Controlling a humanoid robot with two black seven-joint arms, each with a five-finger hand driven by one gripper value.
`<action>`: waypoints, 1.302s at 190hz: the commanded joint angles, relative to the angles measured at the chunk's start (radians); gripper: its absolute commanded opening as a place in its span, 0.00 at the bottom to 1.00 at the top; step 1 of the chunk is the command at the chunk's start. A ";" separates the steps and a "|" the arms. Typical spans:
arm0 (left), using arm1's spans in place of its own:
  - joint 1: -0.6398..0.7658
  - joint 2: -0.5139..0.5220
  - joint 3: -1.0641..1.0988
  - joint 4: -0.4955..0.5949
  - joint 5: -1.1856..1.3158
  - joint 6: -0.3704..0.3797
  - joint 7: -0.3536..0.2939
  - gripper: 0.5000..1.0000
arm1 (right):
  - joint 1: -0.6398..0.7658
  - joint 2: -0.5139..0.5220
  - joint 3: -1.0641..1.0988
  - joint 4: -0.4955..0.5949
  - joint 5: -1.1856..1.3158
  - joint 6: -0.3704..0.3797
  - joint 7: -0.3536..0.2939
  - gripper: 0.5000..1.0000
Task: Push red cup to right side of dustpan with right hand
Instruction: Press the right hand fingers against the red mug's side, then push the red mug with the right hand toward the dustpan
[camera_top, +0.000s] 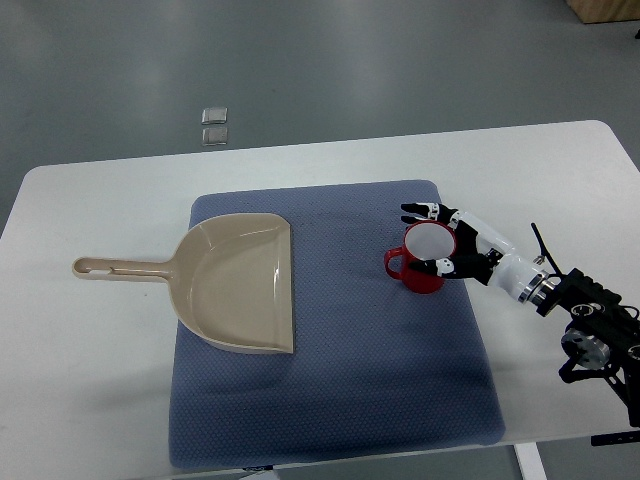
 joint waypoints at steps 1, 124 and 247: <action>0.000 0.000 -0.002 0.000 0.000 0.000 0.000 1.00 | 0.000 0.002 -0.021 0.000 0.000 -0.006 0.000 0.87; 0.000 0.000 -0.003 0.000 0.000 0.000 0.000 1.00 | 0.000 0.076 -0.064 -0.017 -0.002 -0.075 0.000 0.87; 0.000 0.000 -0.003 0.000 0.000 0.000 0.000 1.00 | 0.028 0.189 -0.151 -0.011 -0.002 -0.147 0.000 0.86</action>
